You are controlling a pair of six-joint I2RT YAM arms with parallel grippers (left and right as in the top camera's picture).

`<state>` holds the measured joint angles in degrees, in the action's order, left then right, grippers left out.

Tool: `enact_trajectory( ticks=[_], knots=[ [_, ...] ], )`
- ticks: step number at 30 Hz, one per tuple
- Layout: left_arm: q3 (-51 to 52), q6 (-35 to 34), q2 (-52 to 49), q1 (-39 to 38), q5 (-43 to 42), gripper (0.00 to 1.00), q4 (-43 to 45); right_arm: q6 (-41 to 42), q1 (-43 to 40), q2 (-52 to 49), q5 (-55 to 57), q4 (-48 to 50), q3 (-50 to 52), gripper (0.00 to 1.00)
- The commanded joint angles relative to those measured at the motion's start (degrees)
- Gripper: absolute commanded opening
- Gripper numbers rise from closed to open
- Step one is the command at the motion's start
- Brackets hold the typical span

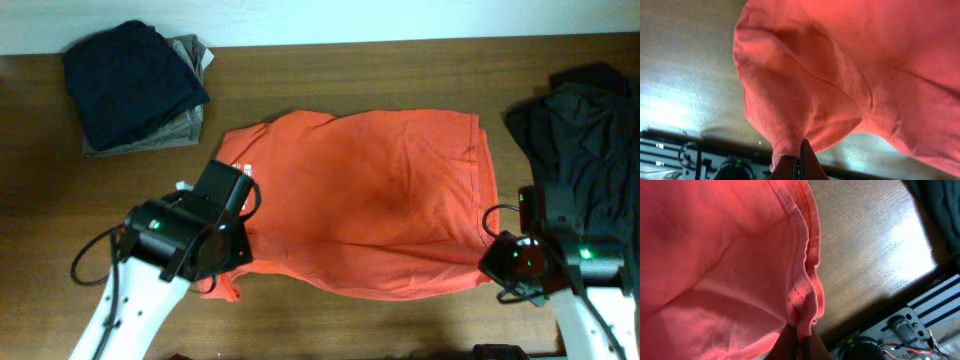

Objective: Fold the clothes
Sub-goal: 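Pull the hem corners downward with both grippers to straighten the shirt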

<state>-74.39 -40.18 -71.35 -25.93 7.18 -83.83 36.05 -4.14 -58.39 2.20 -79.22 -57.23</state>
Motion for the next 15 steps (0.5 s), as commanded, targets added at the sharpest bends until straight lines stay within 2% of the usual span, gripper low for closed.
enact_trajectory(
  ticks=[1, 6, 15],
  knots=[
    [-0.7, -0.6, -3.8, -0.2, 4.3, 0.01, 1.7, 1.4, -0.1, -3.5, 1.6, 1.1, -1.3, 0.05],
    [-0.7, -0.7, -9.4, 0.7, 9.2, 0.01, 3.4, 3.1, -0.1, -7.9, 3.3, 3.2, -1.3, 0.05],
    [-0.7, -0.7, -16.1, 8.1, 12.1, 0.01, 6.4, 5.7, -0.1, -12.4, 8.8, 5.4, -1.3, 0.05]
  ],
)
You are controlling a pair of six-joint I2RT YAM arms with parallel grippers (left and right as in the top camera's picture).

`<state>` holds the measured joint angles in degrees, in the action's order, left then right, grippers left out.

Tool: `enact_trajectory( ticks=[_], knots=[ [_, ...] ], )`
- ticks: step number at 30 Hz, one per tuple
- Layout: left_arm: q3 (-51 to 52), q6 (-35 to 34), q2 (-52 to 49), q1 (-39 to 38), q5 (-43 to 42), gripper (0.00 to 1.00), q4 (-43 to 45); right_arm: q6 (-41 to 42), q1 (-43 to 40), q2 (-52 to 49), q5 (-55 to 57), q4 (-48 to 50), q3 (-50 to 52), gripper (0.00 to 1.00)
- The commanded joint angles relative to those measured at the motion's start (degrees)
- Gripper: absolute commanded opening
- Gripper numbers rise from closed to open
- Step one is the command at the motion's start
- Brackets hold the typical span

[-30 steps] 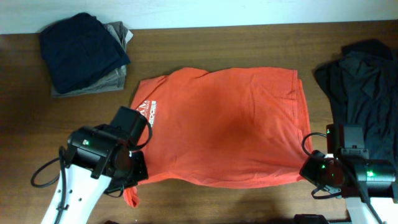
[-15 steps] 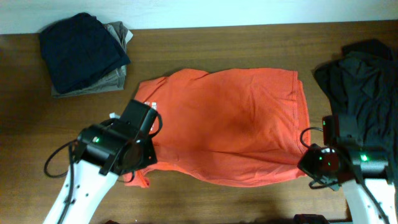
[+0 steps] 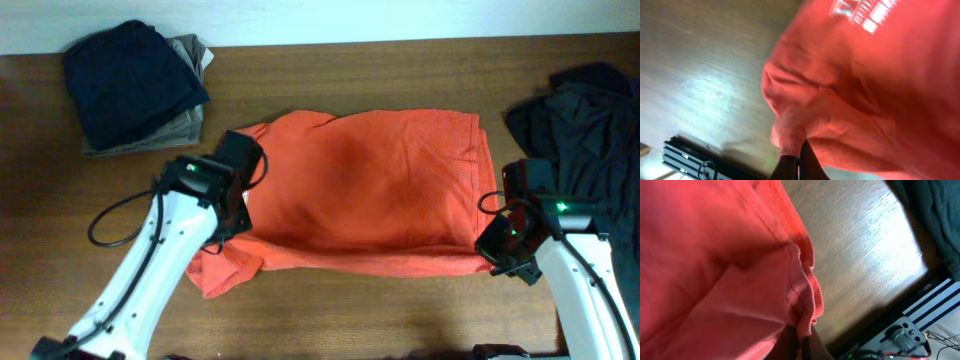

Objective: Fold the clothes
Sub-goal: 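Pull the hem corners downward with both grippers to straighten the shirt, then release the hem and reposition both grippers along the shirt's sides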

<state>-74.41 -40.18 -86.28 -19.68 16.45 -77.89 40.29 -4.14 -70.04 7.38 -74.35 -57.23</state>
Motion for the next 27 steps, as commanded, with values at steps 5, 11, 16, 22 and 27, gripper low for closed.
enact_trajectory(
  ticks=[5, 11, 16, 22, 27],
  knots=[
    [-0.7, -0.5, -2.3, 3.2, 2.8, 0.01, 2.3, 2.1, -0.1, -2.7, 5.3, 1.2, -1.3, 0.06],
    [-0.7, -0.5, -2.6, 3.2, 2.7, 0.01, 5.3, 2.2, -0.1, -5.1, 5.3, 3.3, -1.2, 0.06],
    [-0.7, -0.5, -3.5, 3.2, 2.4, 0.01, 8.4, 2.2, -0.1, -6.5, 5.2, 4.9, -1.2, 0.06],
    [-0.7, -0.5, -6.1, 3.2, 1.2, 0.01, 10.3, 2.2, -0.1, -7.2, 5.1, 6.5, -1.0, 0.06],
    [-0.7, -0.5, -8.2, 3.2, 1.2, 0.01, 12.7, 2.2, -0.1, -8.3, 5.3, 9.6, 0.7, 0.07]
  ],
)
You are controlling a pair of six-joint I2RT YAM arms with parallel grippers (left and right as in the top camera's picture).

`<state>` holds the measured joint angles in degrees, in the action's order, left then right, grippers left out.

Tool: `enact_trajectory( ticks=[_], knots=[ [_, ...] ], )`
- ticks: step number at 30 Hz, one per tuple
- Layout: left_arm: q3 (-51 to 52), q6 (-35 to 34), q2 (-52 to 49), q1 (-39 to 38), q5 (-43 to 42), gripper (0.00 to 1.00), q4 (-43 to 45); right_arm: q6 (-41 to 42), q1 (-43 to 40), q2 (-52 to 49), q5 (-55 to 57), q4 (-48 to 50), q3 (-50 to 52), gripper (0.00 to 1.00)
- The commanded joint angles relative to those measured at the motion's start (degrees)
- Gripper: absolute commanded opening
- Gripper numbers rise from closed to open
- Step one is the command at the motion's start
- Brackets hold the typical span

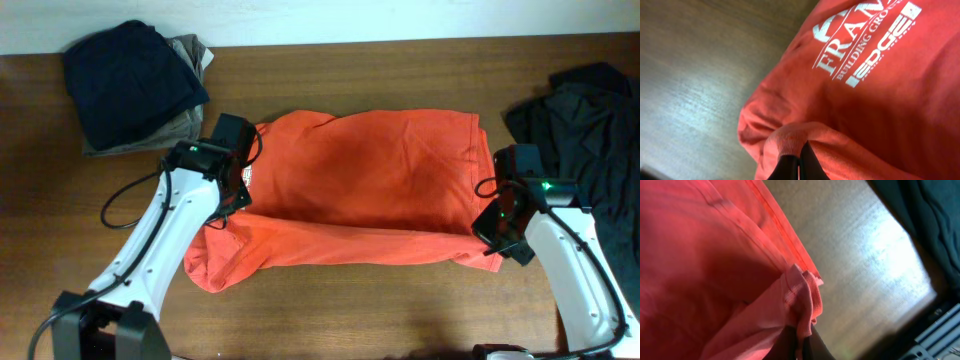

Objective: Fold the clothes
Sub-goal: 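Release the hem and reposition both grippers along the shirt's sides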

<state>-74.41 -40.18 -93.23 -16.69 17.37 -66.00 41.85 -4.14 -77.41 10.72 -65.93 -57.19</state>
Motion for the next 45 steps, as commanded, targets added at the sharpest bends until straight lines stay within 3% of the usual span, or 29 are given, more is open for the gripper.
enact_trajectory(
  ticks=[1, 7, 10, 12, 14, 15, 16, 17, 19, 25, 30, 33, 37, 42, 45],
  knots=[
    [-0.7, -0.5, -1.8, 0.2, 0.3, 0.01, 1.8, 0.7, -0.1, -1.6, 2.0, 2.5, 1.7, 0.07],
    [-0.7, -0.5, -2.8, 0.2, 0.5, 0.01, 5.5, 0.7, -0.1, -3.9, 3.2, 4.6, 2.7, 0.08],
    [-0.7, -0.5, -2.8, 0.2, 0.5, 0.02, 6.9, 0.6, -0.1, -4.6, 3.5, 5.3, 2.7, 0.35],
    [-0.7, -0.3, -2.8, 0.2, 0.4, 0.09, 7.1, 0.6, -0.1, -4.7, 3.5, 5.8, 2.7, 0.37],
    [-0.7, 0.3, -2.8, 0.2, 0.6, 0.23, 7.3, 0.4, -0.1, -4.7, 3.5, 6.4, 2.7, 0.49],
    [-0.7, 1.2, -2.8, 0.2, 0.7, 0.41, 7.5, 0.4, -0.1, -4.7, 3.5, 6.7, 2.6, 0.57],
    [-0.7, 2.4, -2.8, 0.2, 0.7, 0.69, 7.7, 0.4, -0.1, -4.7, 3.5, 7.1, 2.6, 0.64],
    [-0.7, 3.7, -2.8, 0.2, 0.6, 0.85, 8.0, 0.4, -0.1, -4.7, 3.6, 7.1, 2.3, 0.67],
    [-1.0, 6.1, -2.8, 0.2, 0.7, 0.94, 8.2, -0.5, -0.1, -4.7, 3.5, 6.7, 1.0, 0.68],
    [-4.9, 8.2, -2.8, 0.2, 0.3, 0.97, 3.8, -3.6, -0.1, -4.6, 2.7, -1.3, -8.7, 0.73],
    [-6.7, 8.1, -2.8, 0.2, -4.6, 0.97, -5.8, -14.7, 0.0, -4.6, -7.6, -4.3, -12.3, 0.74],
    [-5.7, 8.2, -2.9, 0.2, -8.3, 0.97, -8.2, -16.2, 0.0, -4.6, -10.6, -5.4, -12.2, 0.76],
    [-3.0, 12.8, -3.0, 0.2, -13.9, 0.84, -8.8, -16.2, 0.0, -4.6, -10.5, -6.9, -12.2, 0.76],
    [2.0, 13.3, -3.1, 0.2, -14.8, 0.75, -8.4, -18.1, 0.0, -4.6, -10.5, -7.6, -12.2, 0.77],
    [4.5, 13.3, -3.1, 0.2, -15.9, 0.62, -7.8, -18.0, 0.0, -4.6, -10.5, -7.6, -12.2, 0.77]
  ],
)
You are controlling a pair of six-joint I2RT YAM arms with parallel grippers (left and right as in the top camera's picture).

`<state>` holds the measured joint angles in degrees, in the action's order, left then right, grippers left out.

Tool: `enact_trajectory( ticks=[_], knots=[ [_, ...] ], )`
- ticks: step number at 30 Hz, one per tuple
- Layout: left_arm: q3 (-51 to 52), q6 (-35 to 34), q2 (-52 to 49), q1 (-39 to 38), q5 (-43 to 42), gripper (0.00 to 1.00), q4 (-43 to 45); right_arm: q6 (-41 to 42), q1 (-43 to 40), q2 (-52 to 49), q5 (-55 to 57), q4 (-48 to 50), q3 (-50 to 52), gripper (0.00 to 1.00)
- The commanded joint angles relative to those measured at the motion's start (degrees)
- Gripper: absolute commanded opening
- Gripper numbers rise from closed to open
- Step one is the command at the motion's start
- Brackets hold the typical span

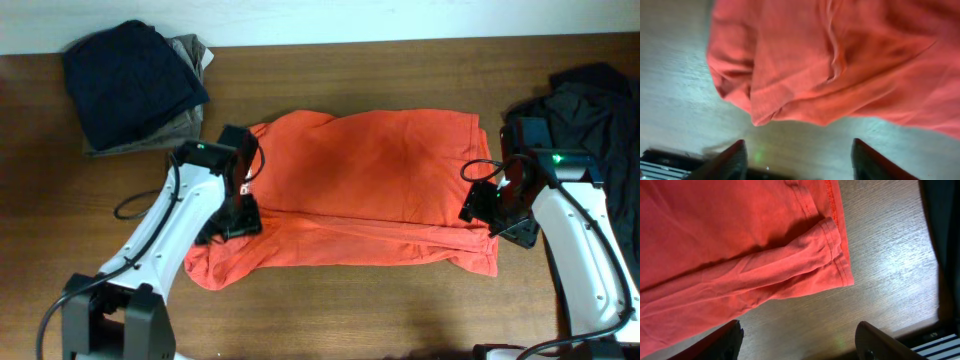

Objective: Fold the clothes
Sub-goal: 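Release the hem and reposition both grippers along the shirt's sides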

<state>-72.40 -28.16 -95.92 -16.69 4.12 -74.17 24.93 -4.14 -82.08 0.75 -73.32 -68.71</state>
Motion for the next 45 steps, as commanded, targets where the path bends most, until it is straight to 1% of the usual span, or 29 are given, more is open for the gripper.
enact_trajectory(
  ticks=[1, 3, 4, 5, 8, 10, 16, 24, 28, 29, 31, 32, 34, 35, 37, 38, 40, 45],
  knots=[
    [3.1, 1.3, -0.4, 0.2, -3.0, 0.62, 0.9, -1.1, 0.0, 0.0, -0.6, -0.1, -0.7, 0.77],
    [4.3, 1.3, -0.4, 0.2, -4.0, 0.54, 2.7, -1.1, 0.0, 0.0, -0.6, 0.1, -0.7, 0.77],
    [4.9, 1.3, -0.4, 0.2, -4.2, 0.53, 3.9, -1.1, 0.0, 0.0, -0.6, 0.3, -0.7, 0.77],
    [5.4, 1.4, -0.4, 0.2, -4.2, 0.52, 5.1, -1.1, 0.0, 0.0, -0.6, 0.4, -0.7, 0.77],
    [6.6, 6.1, -0.8, 0.2, -4.2, 0.53, 9.2, -1.1, 0.0, 0.0, -0.6, 0.7, -0.7, 0.77],
    [6.8, 7.5, -1.3, 0.2, -2.9, 0.54, 11.1, -1.1, 0.0, 0.0, -0.6, 0.9, -0.7, 0.77],
    [6.8, 7.4, -4.2, 0.2, 2.6, 0.54, 14.5, -1.1, 0.0, 0.0, -0.6, 1.2, -0.7, 0.78],
    [6.8, 7.2, -9.0, 0.2, 9.7, 0.54, 16.1, -1.1, 0.0, 0.0, -0.6, 1.5, -0.7, 0.78],
    [6.0, 5.8, -9.0, 0.2, 13.8, 0.52, 16.2, -1.1, 0.0, 0.0, -0.5, 1.6, -0.7, 0.78],
    [5.5, 5.8, -9.0, 0.2, 14.0, 0.49, 16.0, -1.1, 0.0, 0.0, -0.5, 1.6, -0.7, 0.78],
    [4.3, 5.8, -9.0, 0.2, 14.1, 0.37, 15.1, -1.1, 0.0, 0.0, -0.5, 1.6, -0.7, 0.78],
    [3.8, 5.8, -9.0, 0.2, 14.1, 0.33, 14.7, -1.1, 0.0, 0.0, -0.5, 1.6, -0.7, 0.78],
    [3.1, 5.8, -9.0, 0.2, 14.1, 0.20, 14.4, -1.1, 0.0, 0.0, -0.5, 1.6, -0.7, 0.78],
    [2.9, 5.8, -9.0, 0.2, 14.2, 0.17, 14.4, -1.1, 0.0, 0.0, -0.5, 1.6, -0.7, 0.78],
    [2.6, 5.8, -9.0, 0.2, 14.2, 0.05, 14.4, -1.1, 0.0, 0.0, -0.5, 1.5, -0.7, 0.78],
    [2.3, 5.8, -9.0, 0.2, 14.4, 0.02, 14.4, -1.1, 0.0, 0.0, -0.5, 1.5, -0.7, 0.78],
    [1.4, 5.8, -9.0, 0.2, 15.7, 0.01, 13.7, -1.1, 0.0, 0.0, -0.5, 1.5, -0.7, 0.78],
    [-2.8, 5.8, -9.0, 0.2, 17.1, 0.01, 10.9, -1.1, 0.0, 0.0, -0.5, 1.5, -0.7, 0.78]
  ],
)
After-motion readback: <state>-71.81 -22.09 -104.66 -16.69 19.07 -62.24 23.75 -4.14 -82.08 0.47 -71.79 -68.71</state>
